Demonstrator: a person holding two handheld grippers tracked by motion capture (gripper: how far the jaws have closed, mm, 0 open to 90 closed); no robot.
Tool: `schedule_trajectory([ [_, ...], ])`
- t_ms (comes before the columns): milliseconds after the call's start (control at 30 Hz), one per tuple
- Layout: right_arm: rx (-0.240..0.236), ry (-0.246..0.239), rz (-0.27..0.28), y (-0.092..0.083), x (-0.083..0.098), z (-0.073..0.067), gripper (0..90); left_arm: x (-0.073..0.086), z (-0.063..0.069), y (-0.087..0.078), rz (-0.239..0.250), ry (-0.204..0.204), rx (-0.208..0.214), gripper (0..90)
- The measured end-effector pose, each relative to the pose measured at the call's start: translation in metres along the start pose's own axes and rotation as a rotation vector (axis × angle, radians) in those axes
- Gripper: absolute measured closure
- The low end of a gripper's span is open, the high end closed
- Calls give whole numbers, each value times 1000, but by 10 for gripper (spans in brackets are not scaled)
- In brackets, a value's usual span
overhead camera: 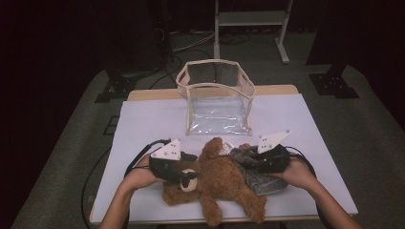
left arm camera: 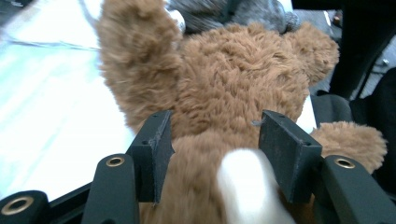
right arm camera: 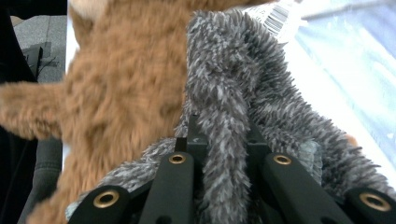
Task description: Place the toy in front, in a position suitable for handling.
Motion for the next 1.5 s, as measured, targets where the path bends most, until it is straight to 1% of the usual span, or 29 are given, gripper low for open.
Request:
schedule_trajectory([
  [33,-2,6,-9,0,4,-1,784,1,-2,-4,4,-9,-7,438],
  [133,-5,4,-33,-1,11,0,784,1,-6,-11,20,-31,-22,438],
  [167,-3,1,-35,-3,10,0,784,1,-7,-14,20,-26,-28,437],
  [267,12,-20,-26,-10,0,4,784,0,-12,-24,31,-29,-50,432],
  [333,20,-39,-13,-13,-10,6,784,2,-16,-30,37,-45,-66,432],
  [367,22,-45,-1,-14,-15,8,784,4,-18,-32,32,-55,-71,432],
  [400,24,-49,8,-14,-21,10,783,8,-20,-32,11,-57,-84,432],
  [433,23,-57,18,-12,-26,13,783,15,-22,-29,-28,-54,-103,432],
  [467,23,-61,21,-10,-30,15,783,21,-23,-24,-68,-52,-109,432],
  [500,21,-65,21,-6,-33,17,783,25,-22,-20,-75,-67,-89,433],
  [533,13,-65,20,-2,-35,19,783,26,-20,-18,-63,-77,-67,433],
  [567,8,-68,19,2,-36,20,783,27,-19,-17,-53,-84,-57,437],
  [633,0,-68,9,8,-33,23,783,28,-18,-16,-44,-87,-57,447],
  [733,-14,-8,13,5,-17,27,783,28,-18,-14,-35,-88,-53,453],
  [767,-11,18,-2,3,-9,29,784,29,-17,-14,-38,-87,-52,454],
  [833,5,55,-34,-4,8,33,784,28,-16,-13,-39,-83,-54,454],
  [900,13,80,-41,-12,18,37,783,28,-16,-13,-45,-79,-53,453],
  [933,19,88,-33,-17,18,38,783,28,-16,-13,-49,-71,-51,453],
  [967,24,85,-18,-21,14,40,783,28,-15,-12,-51,-67,-52,452],
  [1067,32,55,20,-27,-9,42,783,27,-13,-13,-57,-51,-53,448],
  [1133,23,27,30,-22,-24,41,783,28,-12,-13,-57,-47,-52,448],
  [1200,11,0,14,-11,-31,40,782,28,-11,-14,-52,-50,-50,448],
  [1267,-2,-4,-6,-2,-29,39,782,29,-10,-15,-45,-49,-47,448],
  [1300,-8,0,-12,2,-25,40,782,29,-10,-15,-41,-49,-46,448],
  [1367,-19,45,-23,4,-13,41,782,30,-10,-15,-35,-55,-44,448],
  [1433,-17,78,-26,3,1,42,783,30,-11,-15,-31,-58,-41,448],
  [1467,-15,98,-16,0,5,42,782,29,-11,-15,-31,-57,-39,448],
  [1500,-11,105,-8,-3,7,42,782,29,-11,-15,-33,-55,-37,447],
])
Point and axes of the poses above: each handheld gripper's, and its own axes: y roughly forward along the jaws, x roughly out of its underside, z roughly to its right, the point moved 9 cm from there along y, roughly forward along the jaws, and after that the axes turned 13 degrees about -y, right-handed, at the moved point
